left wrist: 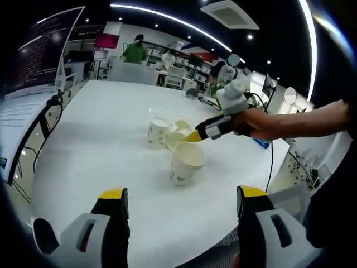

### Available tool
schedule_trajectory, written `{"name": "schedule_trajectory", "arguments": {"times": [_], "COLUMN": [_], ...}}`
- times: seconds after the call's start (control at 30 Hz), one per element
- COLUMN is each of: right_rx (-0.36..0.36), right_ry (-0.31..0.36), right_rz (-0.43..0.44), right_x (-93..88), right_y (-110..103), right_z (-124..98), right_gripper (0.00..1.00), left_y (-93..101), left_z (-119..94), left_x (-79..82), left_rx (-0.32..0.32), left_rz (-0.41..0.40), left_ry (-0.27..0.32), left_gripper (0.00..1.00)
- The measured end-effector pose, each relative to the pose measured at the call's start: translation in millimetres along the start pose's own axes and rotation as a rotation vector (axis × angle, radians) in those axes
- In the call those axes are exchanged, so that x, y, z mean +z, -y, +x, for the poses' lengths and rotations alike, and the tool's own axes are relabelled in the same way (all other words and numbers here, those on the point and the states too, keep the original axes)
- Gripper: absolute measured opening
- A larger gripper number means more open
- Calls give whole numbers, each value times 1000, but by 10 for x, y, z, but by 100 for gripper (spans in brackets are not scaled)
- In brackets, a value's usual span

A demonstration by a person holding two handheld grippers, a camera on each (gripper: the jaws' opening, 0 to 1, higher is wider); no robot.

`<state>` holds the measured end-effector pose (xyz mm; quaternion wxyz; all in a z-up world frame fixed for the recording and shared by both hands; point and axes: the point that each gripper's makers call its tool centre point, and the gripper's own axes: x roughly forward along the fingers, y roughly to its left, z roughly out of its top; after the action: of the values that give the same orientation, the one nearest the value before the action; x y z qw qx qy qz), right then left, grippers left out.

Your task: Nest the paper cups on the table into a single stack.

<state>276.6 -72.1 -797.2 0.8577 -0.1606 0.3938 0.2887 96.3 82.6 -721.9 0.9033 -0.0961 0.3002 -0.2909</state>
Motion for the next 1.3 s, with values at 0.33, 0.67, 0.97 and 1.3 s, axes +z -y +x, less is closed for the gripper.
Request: {"name": "schedule_trajectory", "arguments": {"times": [0.33,0.67,0.97,1.3], "right_rx": [-105,-174,-200,-227], "right_ry": [-20,-1,6,15], "right_rz": [-6,68,94,162], "right_x": [-61,-93,-176,-289], "right_y": [105,186,197,300], "right_z": [257,322,183,59], "right_gripper": [55,42,25,8], "left_y": [-84,-282,-309,-261], "left_z": [-40,-78,-48,-40], "left_x": [-62,-29,-44,-29], "left_rx": [-4,-10,-31,-50], "left_rz": [-18,-15,-5,6], "left_ry": [-10,-20,-35,-42], "left_gripper": [78,78,78,78]}}
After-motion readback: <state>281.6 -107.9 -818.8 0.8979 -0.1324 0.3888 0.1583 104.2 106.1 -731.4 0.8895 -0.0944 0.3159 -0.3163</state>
